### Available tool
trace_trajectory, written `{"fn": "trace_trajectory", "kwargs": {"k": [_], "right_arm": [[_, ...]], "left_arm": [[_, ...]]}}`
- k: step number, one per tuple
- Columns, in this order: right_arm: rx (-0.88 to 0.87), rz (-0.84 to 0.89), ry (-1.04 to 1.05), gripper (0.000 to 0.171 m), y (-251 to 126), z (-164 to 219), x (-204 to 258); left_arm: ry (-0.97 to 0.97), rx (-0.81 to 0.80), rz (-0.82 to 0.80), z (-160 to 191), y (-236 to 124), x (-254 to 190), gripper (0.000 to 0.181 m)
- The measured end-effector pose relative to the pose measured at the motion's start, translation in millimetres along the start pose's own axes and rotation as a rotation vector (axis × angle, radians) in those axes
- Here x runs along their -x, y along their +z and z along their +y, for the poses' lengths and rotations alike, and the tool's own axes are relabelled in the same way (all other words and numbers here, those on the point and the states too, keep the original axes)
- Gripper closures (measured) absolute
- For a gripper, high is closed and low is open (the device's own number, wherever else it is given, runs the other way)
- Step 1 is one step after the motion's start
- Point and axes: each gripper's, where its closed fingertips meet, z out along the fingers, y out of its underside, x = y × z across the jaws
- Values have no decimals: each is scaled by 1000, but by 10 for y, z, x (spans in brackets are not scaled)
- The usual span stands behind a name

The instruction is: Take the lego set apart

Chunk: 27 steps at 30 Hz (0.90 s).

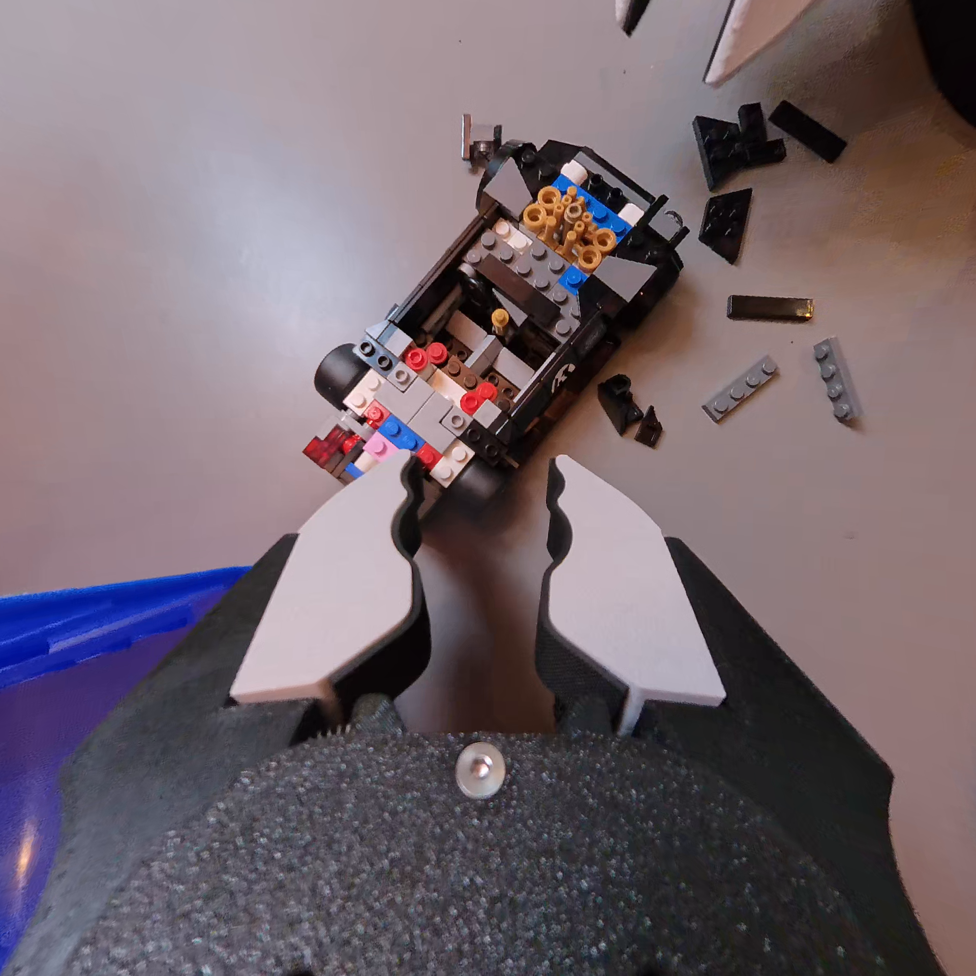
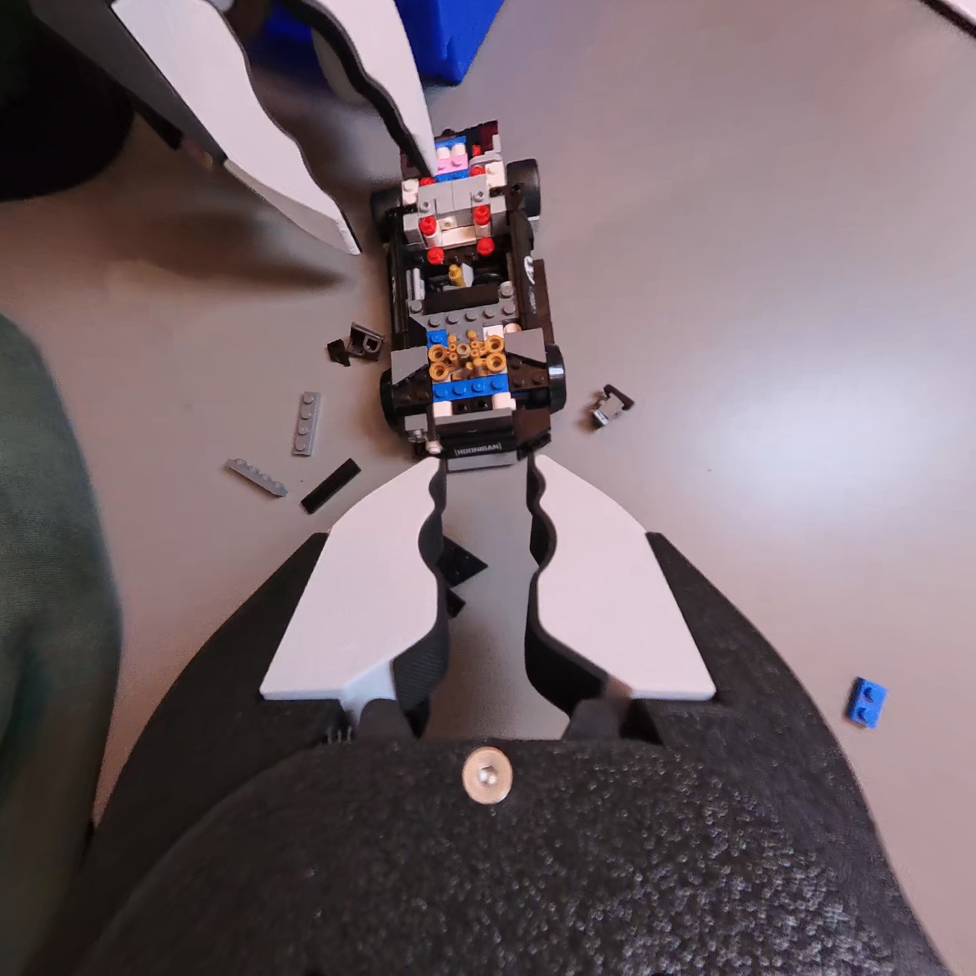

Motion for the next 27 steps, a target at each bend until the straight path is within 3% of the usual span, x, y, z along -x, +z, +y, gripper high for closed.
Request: {"fn": "trace_trajectory", "kwargs": {"k": [3,7,15,20,27], "right_arm": [[-49,51,-10,142,-31,38,-158],[-79,-55,-37,139,19,28,-129],[3,-91,-145,147,197,-32,-524],[109,-76,-192,147,410,-4,-540],[88,-51,-231,152,454,-9,-556]], "left_arm": [[12,2,-1,-3,5,-1,137],[24,4,-3,-11,12,-10,137],[-12,40,-65,76,-108,66,135],[-45,0,-67,92,-74,51,137],[-65,-45,-58,79,-84,81,140]]}}
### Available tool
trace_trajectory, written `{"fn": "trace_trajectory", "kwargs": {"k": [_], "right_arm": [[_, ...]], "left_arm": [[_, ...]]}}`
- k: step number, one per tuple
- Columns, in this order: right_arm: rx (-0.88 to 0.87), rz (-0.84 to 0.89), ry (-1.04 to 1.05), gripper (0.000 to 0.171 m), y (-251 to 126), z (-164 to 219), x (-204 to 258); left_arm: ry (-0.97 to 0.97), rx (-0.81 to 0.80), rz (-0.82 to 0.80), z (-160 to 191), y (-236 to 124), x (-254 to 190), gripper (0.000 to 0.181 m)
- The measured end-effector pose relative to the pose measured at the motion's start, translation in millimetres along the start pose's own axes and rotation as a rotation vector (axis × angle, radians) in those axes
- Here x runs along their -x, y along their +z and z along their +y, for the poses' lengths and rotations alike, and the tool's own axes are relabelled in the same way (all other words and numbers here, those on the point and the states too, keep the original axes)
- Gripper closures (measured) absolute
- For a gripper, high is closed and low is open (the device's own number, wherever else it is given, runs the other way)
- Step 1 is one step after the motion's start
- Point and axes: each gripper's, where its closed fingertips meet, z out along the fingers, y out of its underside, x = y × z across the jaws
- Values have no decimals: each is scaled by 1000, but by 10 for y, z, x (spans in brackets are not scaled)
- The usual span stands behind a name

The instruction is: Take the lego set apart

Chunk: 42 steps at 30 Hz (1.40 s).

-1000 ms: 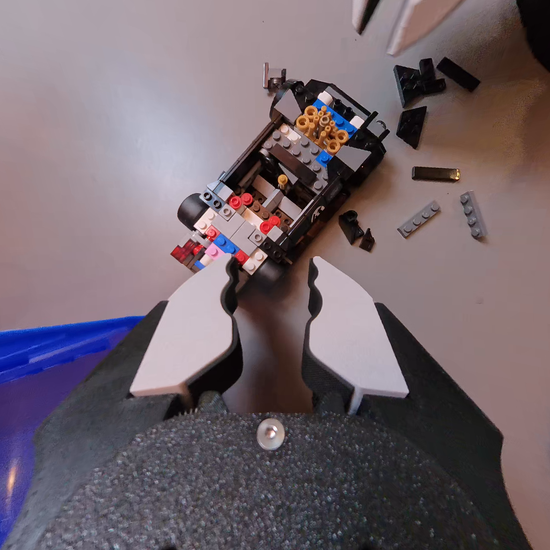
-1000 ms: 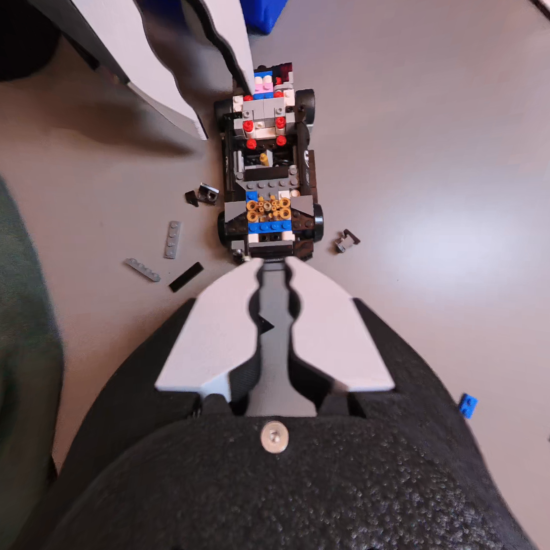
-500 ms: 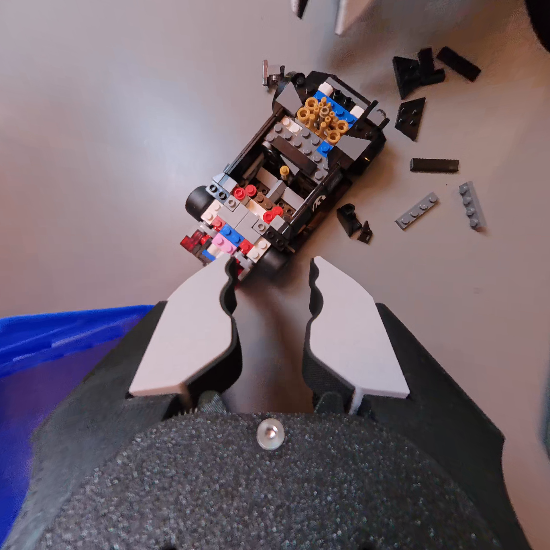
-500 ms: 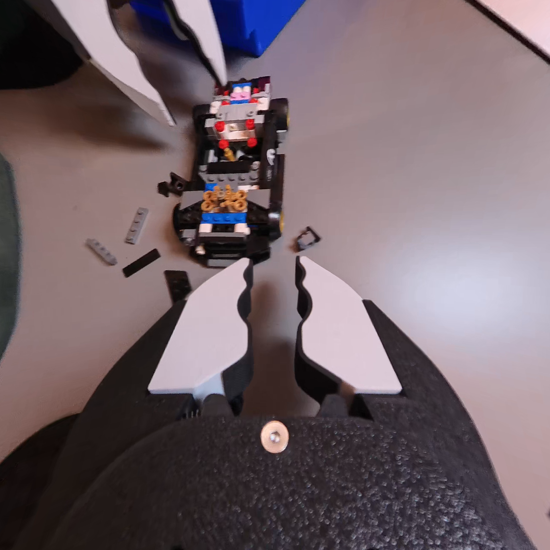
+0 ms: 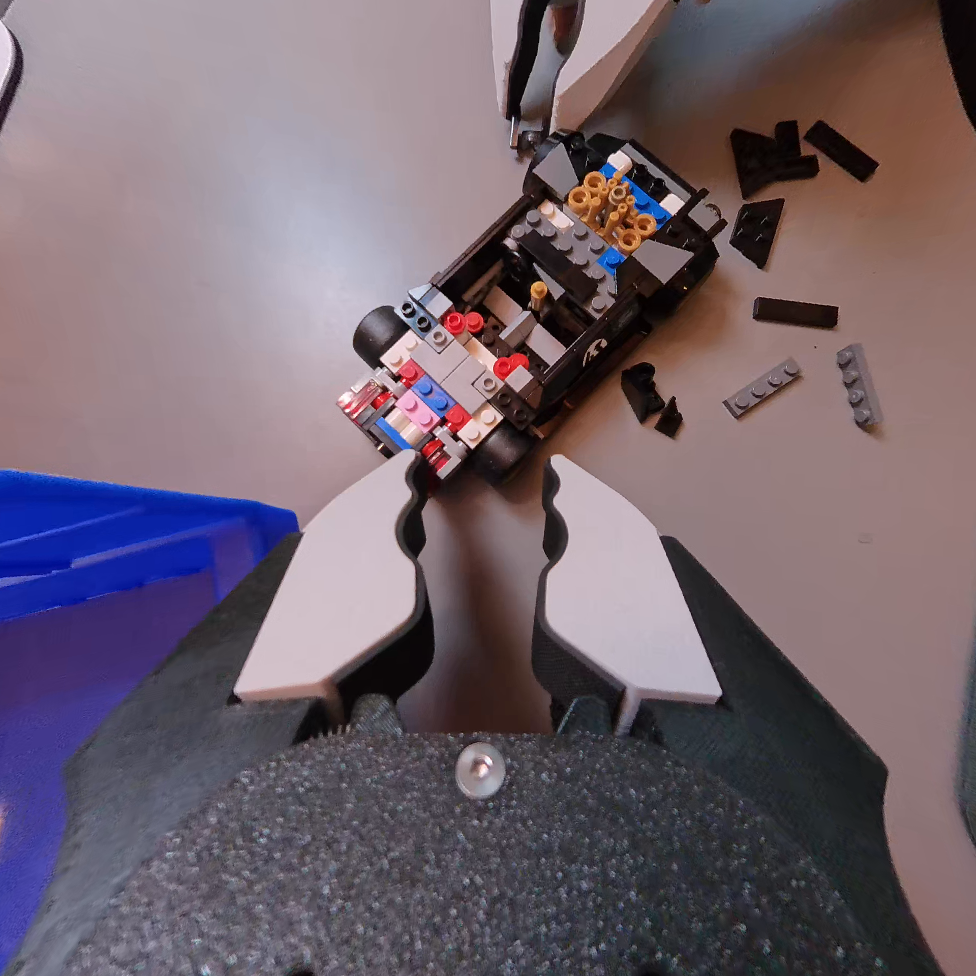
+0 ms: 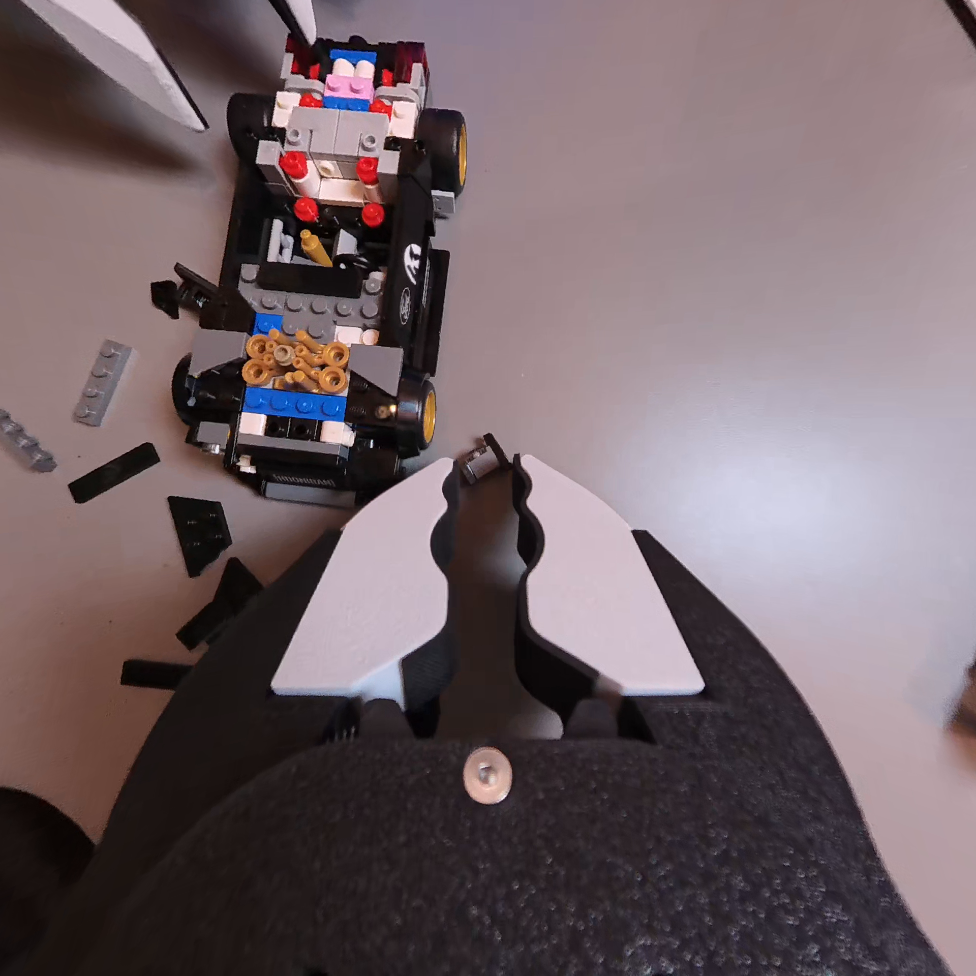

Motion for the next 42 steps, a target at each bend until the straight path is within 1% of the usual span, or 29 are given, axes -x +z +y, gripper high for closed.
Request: {"fn": "trace_trajectory", "kwargs": {"k": [4,8,10,12,14,16,18,20,24,29,30,33,36,37,39,42], "right_arm": [[-26,14,-41,152,-81,11,2],[-60,51,-17,152,-190,41,-69],[-59,98,9,152,-299,124,-159],[-56,194,48,152,-578,287,-386],[-55,313,128,152,-989,522,-757],[-49,359,217,152,-1310,794,-1108],[-61,362,253,152,-1437,963,-1379],[-87,335,290,152,-1406,1018,-1563],[-62,328,278,152,-1259,1051,-1843],[47,304,272,152,-1092,1245,-2030],[60,299,283,147,-1066,1283,-2049],[54,326,291,135,-1109,1304,-2081],[-32,380,275,134,-1333,1139,-1985],[-69,373,263,134,-1402,1031,-1860],[-113,326,204,135,-1456,783,-1445],[-123,203,92,140,-1303,454,-578]], "left_arm": [[13,-11,-4,-6,18,-7,140],[18,-19,-8,-14,26,-10,141],[20,-21,-3,-17,20,-22,140],[20,-38,-2,-43,-7,-28,140],[18,-73,1,-89,-42,-34,141],[14,-115,11,-142,-57,-46,142],[4,-150,25,-186,-46,-61,143],[-6,-175,34,-224,-36,-79,144],[-18,-214,8,-304,-75,-72,146],[-52,-284,-12,-316,-116,-72,150],[-57,-288,-6,-308,-113,-72,150],[-68,-293,13,-312,-95,-72,149],[-53,-300,18,-318,-92,-95,149],[-48,-301,17,-311,-91,-100,148],[-43,-305,15,-300,-90,-102,149],[-47,-326,11,-318,-108,-90,149]]}}
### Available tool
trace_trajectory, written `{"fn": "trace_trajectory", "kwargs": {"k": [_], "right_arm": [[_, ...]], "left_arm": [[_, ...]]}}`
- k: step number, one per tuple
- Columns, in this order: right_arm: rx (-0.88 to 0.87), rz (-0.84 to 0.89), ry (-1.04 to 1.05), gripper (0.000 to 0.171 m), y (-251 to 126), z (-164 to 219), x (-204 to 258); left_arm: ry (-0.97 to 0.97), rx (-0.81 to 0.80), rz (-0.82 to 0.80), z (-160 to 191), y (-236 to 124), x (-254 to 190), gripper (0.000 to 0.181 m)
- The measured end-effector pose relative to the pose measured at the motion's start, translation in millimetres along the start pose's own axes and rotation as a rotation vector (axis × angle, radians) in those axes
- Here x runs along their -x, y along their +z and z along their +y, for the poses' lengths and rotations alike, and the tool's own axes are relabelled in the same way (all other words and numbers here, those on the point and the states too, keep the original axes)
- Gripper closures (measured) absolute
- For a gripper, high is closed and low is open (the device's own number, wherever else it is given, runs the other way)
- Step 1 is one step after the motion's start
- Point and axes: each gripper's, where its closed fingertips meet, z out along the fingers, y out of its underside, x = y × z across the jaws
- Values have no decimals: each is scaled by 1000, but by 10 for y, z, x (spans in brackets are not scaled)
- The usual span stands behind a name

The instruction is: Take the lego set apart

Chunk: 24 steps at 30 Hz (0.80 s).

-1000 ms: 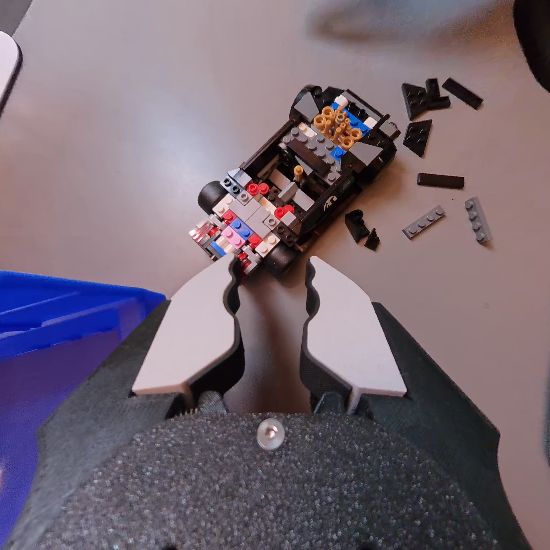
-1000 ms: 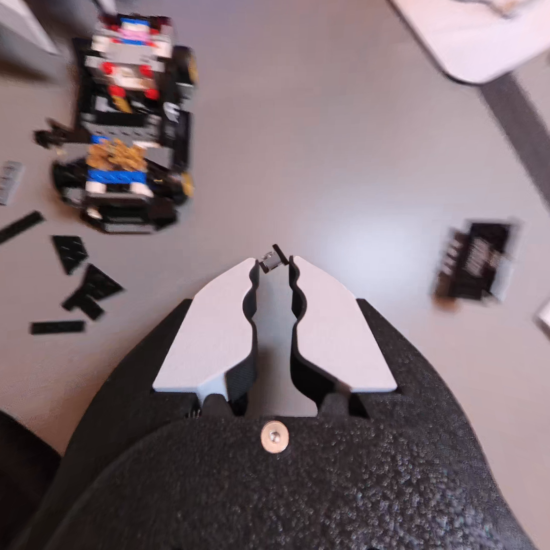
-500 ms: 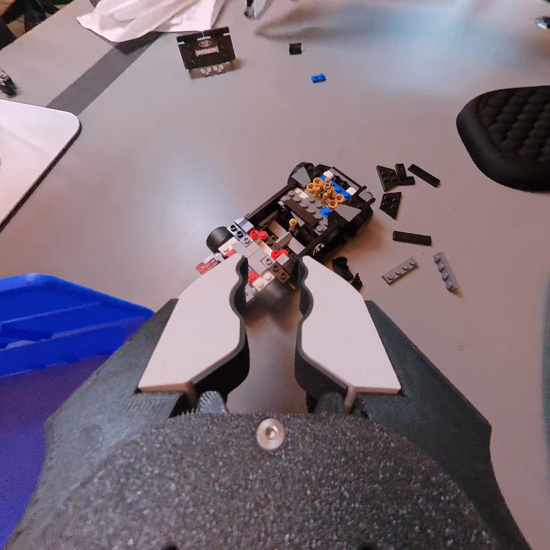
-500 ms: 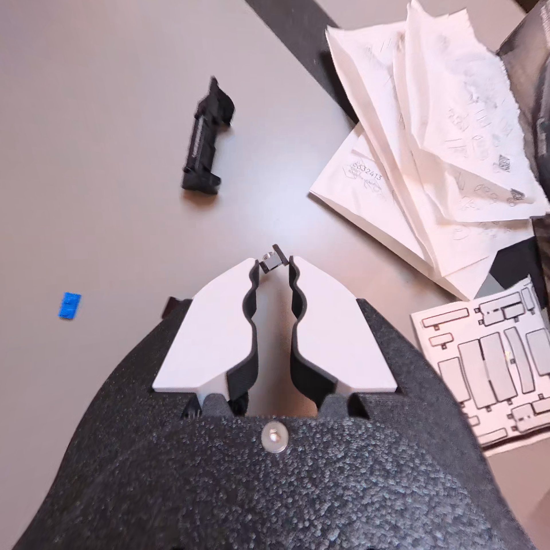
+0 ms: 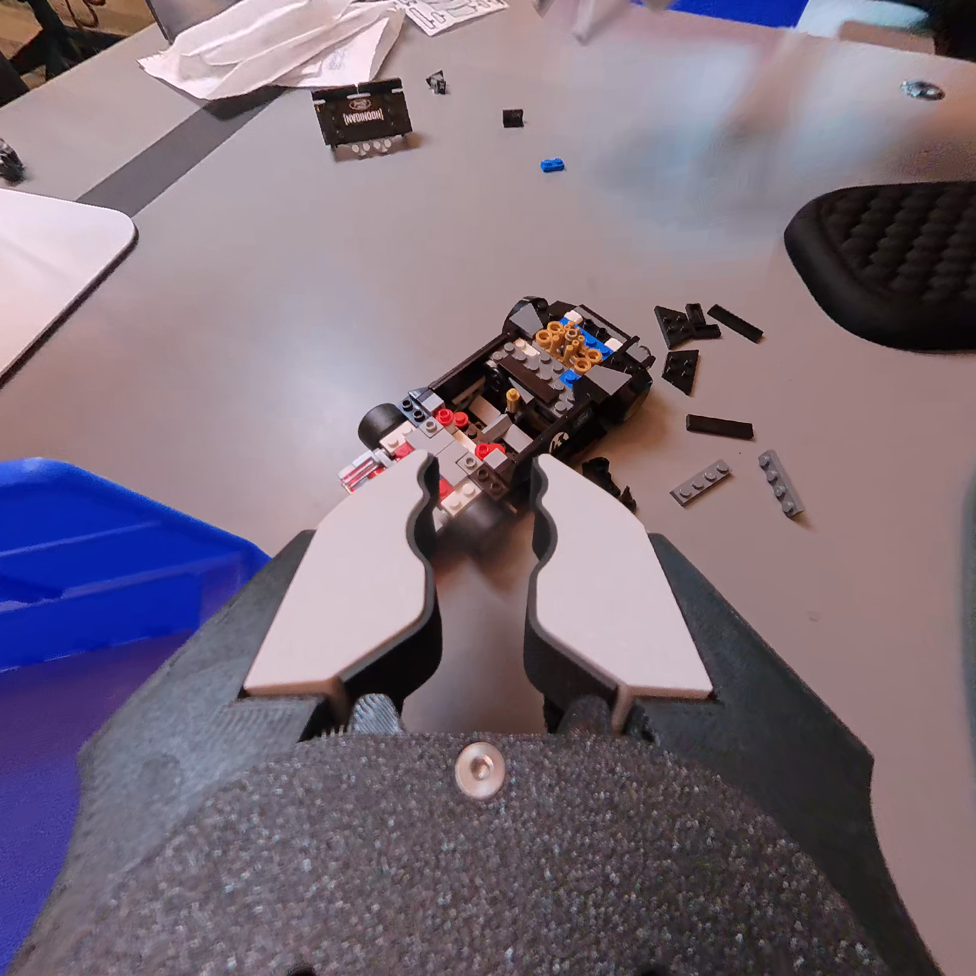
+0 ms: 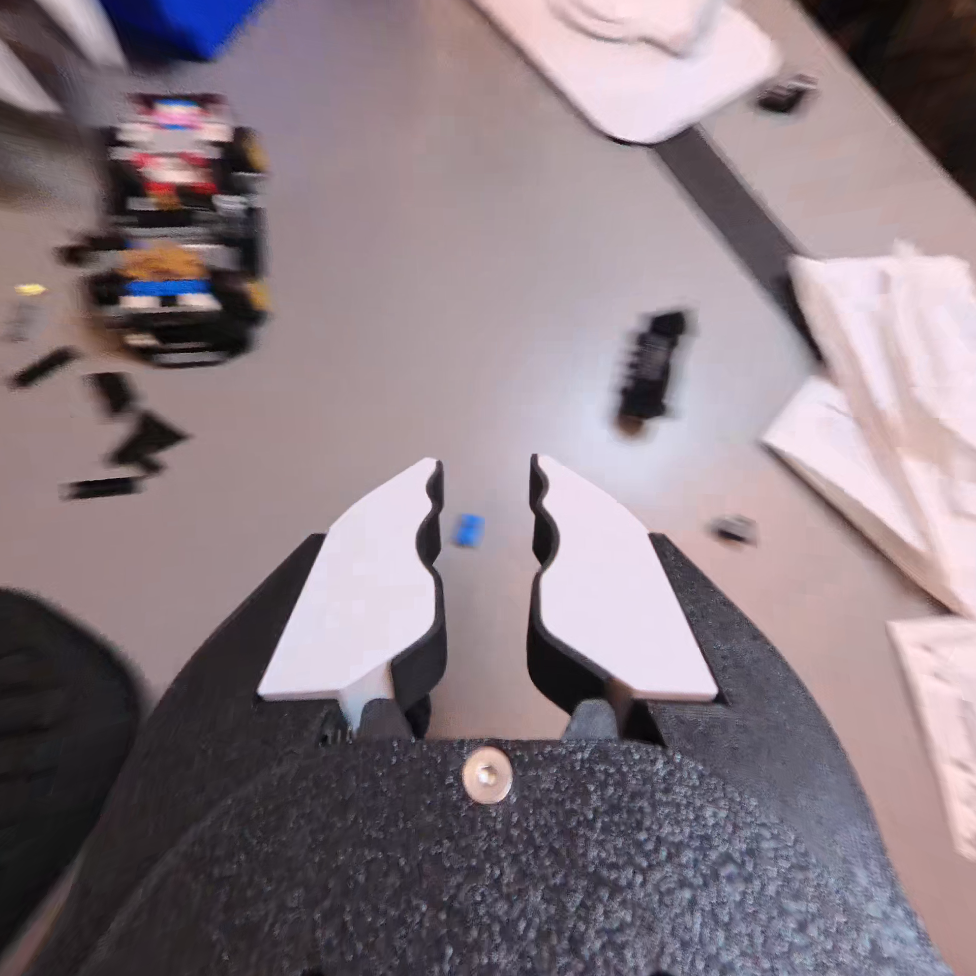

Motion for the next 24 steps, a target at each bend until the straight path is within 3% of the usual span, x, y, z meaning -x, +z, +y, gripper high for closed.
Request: {"fn": "trace_trajectory", "kwargs": {"k": [5,10,13,17,20,24], "right_arm": [[32,-238,-173,141,263,-85,1528],[20,-356,-224,142,562,-156,2352],[26,-322,-243,146,747,-220,2393],[-27,-224,-248,150,937,-628,2241],[89,-154,-410,150,1156,-622,2081],[157,-200,-499,151,1283,-652,2076]], "left_arm": [[9,-30,-13,-44,-34,-11,149],[35,-46,-45,-80,-67,2,149],[50,-47,-62,-102,-113,14,150],[96,-44,-101,-124,-172,31,152],[113,-37,-115,-109,-181,46,153],[121,-26,-133,-82,-197,88,154]]}}
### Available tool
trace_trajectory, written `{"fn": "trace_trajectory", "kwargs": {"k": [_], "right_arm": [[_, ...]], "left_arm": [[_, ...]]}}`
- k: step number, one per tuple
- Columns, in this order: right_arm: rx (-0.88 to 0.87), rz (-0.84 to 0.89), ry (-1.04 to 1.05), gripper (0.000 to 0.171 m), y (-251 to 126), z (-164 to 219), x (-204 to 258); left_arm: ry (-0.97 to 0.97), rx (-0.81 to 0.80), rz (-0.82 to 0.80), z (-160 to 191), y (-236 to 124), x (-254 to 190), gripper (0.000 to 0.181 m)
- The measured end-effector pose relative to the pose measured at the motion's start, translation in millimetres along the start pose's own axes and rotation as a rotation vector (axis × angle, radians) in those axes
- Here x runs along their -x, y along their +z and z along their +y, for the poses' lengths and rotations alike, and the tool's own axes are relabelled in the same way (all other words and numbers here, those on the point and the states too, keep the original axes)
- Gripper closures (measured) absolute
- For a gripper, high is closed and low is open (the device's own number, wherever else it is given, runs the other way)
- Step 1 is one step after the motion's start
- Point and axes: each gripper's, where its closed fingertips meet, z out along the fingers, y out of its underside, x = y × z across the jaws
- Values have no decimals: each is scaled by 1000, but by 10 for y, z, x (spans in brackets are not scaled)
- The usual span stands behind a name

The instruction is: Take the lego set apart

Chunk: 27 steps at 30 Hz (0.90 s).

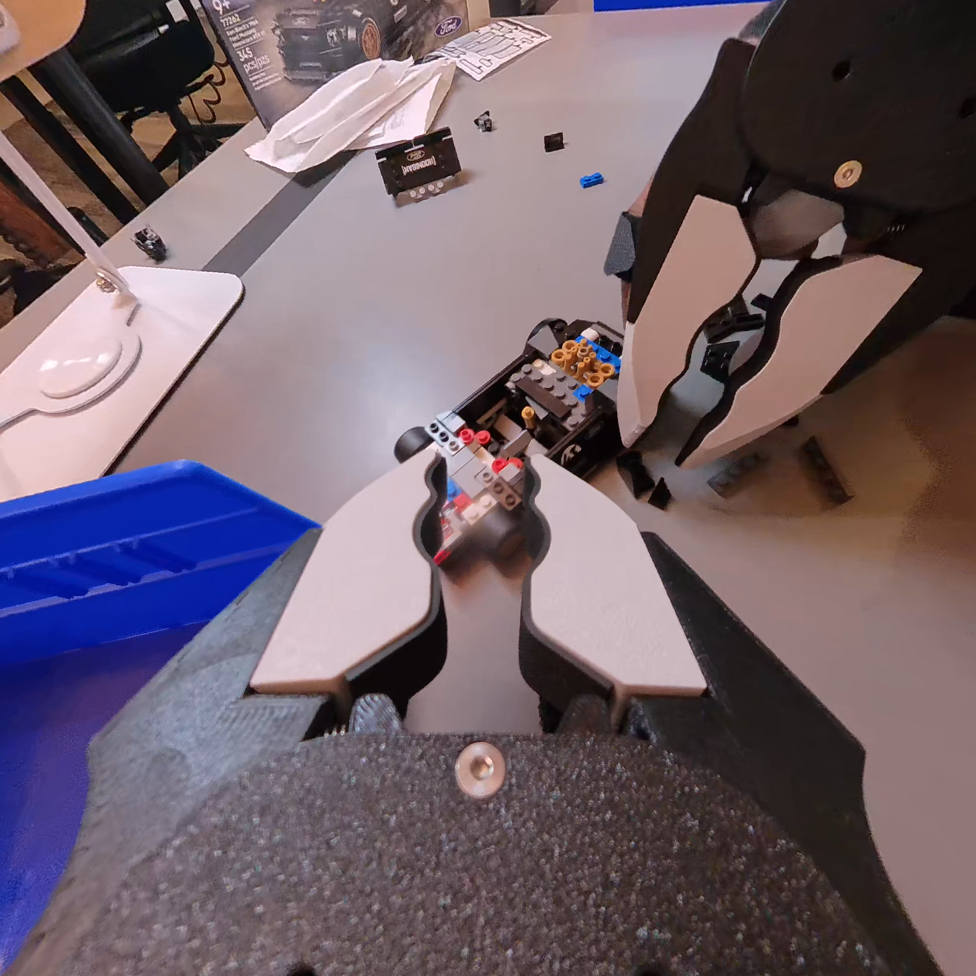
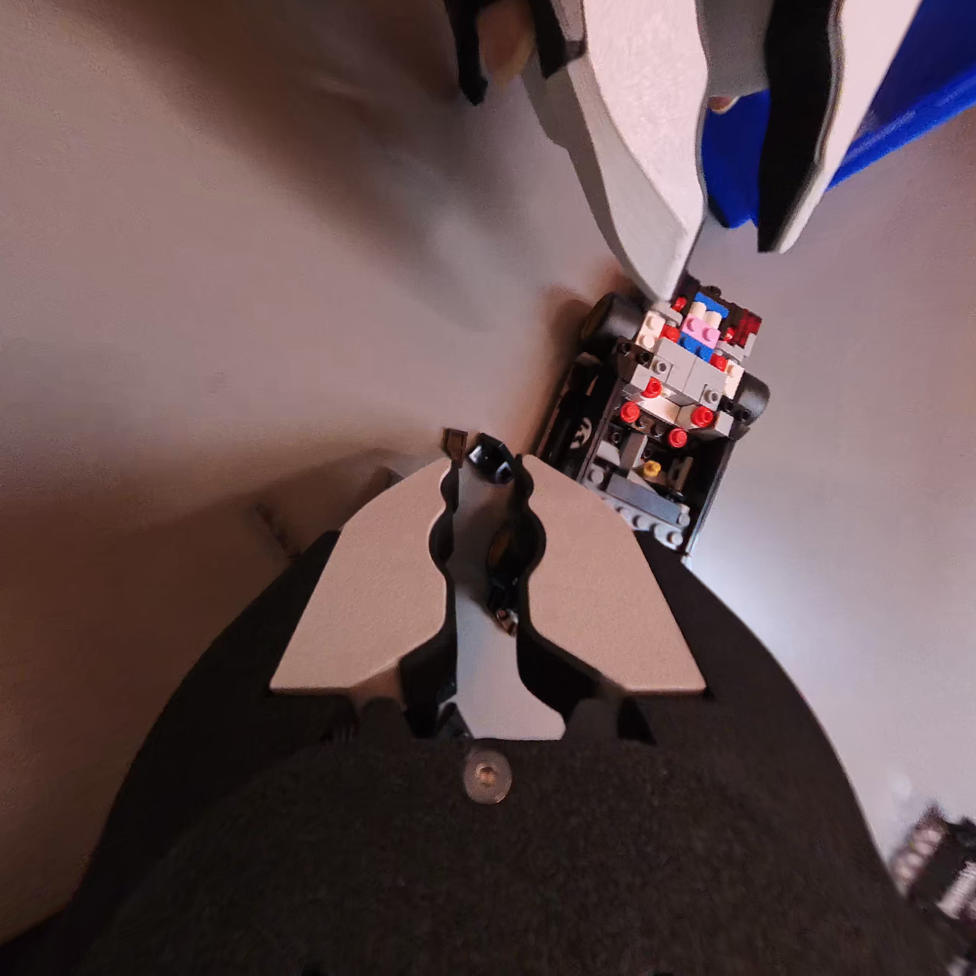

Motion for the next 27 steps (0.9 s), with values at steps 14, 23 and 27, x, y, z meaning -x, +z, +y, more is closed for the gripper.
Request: {"fn": "trace_trajectory", "kwargs": {"k": [14,23,27], "right_arm": [[184,-100,-158,168,99,62,-19],[-403,-145,370,168,-481,34,-206],[-518,-143,482,168,-595,99,-247]], "left_arm": [[73,171,-37,288,-51,115,157],[71,183,-35,322,-63,138,157],[103,222,-60,360,-108,169,157]]}}
